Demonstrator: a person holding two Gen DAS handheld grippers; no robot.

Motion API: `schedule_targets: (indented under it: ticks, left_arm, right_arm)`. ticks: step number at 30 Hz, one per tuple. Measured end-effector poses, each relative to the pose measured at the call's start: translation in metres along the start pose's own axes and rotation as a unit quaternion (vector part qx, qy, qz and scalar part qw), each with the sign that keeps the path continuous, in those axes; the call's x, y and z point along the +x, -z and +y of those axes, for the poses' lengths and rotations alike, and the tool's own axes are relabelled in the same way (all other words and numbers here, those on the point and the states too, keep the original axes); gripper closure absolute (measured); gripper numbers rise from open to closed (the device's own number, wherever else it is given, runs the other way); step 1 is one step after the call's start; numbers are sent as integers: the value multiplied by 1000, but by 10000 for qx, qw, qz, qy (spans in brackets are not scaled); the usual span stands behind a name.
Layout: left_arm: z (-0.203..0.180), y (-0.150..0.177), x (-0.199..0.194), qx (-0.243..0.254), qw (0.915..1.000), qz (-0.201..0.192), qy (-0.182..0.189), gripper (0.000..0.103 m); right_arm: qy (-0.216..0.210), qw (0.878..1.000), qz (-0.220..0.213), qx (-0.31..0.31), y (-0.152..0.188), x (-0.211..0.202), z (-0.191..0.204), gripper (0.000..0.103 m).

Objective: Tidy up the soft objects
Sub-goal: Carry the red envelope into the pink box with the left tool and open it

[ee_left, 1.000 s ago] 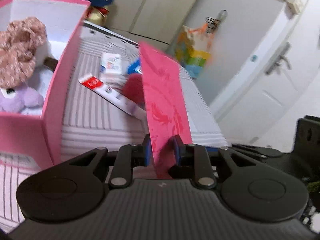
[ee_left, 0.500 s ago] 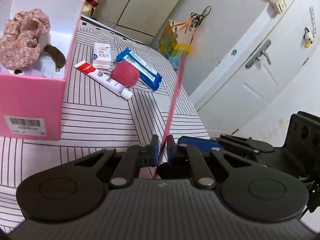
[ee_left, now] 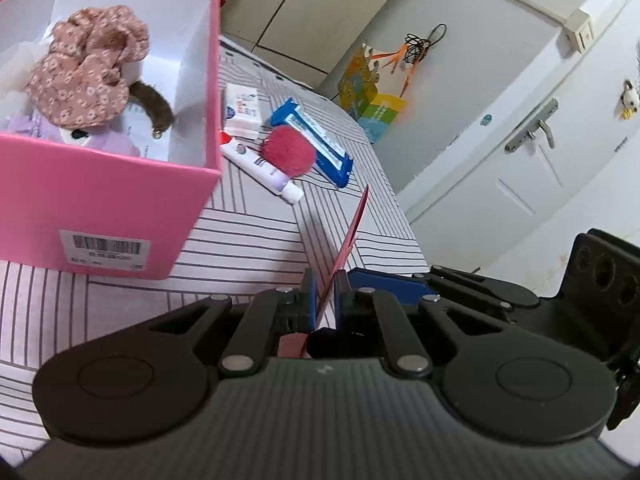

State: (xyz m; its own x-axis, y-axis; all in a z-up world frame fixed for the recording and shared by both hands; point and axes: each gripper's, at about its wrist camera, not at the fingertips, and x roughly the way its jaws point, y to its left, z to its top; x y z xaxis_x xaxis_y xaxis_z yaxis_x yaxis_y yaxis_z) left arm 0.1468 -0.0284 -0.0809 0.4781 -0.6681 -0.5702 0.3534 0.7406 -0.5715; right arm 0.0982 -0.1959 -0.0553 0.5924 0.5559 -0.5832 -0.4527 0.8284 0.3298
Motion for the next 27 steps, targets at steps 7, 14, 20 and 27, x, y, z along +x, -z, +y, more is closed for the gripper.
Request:
schedule_targets:
  ticks: [7,14,20,27]
  left_arm:
    - [2,-5,-10,-100,9997,195,90,96]
    - [-7,-13,-38,66,9999,68,70,96]
    - [-18,-22,-70,174,9998,-128,7,96]
    - [-23,-41,-107,239,9987,-437,50,96]
  right_arm:
    - [-182,9996,63,-184,-10,-1,17,30]
    - [-223,9987,-151,-441,-21,-13,39,30]
    - [-259,9970,-241,-691,-39,-23,62,30]
    - [-186,9922,-417,-1156,-68,-35,97,30]
